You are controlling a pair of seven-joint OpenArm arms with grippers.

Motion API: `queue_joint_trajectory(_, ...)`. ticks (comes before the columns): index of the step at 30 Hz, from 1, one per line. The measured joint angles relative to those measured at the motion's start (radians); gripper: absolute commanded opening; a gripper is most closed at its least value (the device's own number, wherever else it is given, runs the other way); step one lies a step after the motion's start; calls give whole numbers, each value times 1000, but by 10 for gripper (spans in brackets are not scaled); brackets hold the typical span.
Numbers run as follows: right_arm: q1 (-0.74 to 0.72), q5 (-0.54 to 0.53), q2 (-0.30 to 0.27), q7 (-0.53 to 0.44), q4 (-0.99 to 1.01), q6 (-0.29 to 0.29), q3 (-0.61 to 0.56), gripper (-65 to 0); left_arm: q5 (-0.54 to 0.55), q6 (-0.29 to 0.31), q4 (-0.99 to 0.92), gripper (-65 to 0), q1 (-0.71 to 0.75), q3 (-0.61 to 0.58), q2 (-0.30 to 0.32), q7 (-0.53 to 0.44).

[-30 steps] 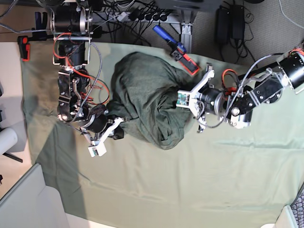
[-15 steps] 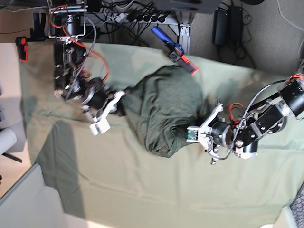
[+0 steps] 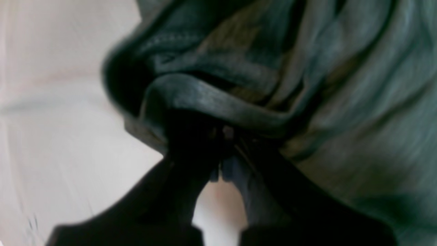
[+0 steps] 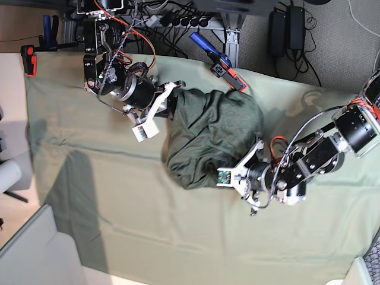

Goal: Fold the T-shirt properly
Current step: 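Hold the bundle with both grippers and press it into a square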

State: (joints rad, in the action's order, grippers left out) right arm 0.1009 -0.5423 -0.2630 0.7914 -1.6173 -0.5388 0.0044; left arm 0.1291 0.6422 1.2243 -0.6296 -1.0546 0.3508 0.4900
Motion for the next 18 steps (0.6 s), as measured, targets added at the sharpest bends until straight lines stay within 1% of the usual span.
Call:
queue_joint_trajectory(3, 18, 5, 17, 11, -35, -1, 0, -650, 0, -3, 0, -650, 0, 0, -24, 1)
queue_joint_trajectory(5, 25, 10, 18, 12, -48, -1, -1, -650, 3, -4, 0, -650, 0, 0, -26, 0)
queue_joint_trajectory(8, 24, 48, 17, 17, -55, -1, 5, -650, 3, -5, 0, -650, -2, 0, -18, 1)
queue_joint_trajectory(11, 24, 63, 17, 18, -55, -1, 41, -650, 9, -3, 2, -650, 0, 49, -10, 27)
queue_joint_trajectory(13, 24, 65, 16, 14, -55, -1, 81, -650, 29, -3, 16, -650, 0, 99, 9, 26)
queue_joint_trajectory(16, 18, 69, 16, 10, -56, -1, 146, -650, 76, -5, 55, -650, 0, 187, 58, 29)
queue_joint_trajectory(18, 14, 63, 14, 6, -61, -1, 185, -650, 135, 0, 88, -650, -3, 243, 95, 60)
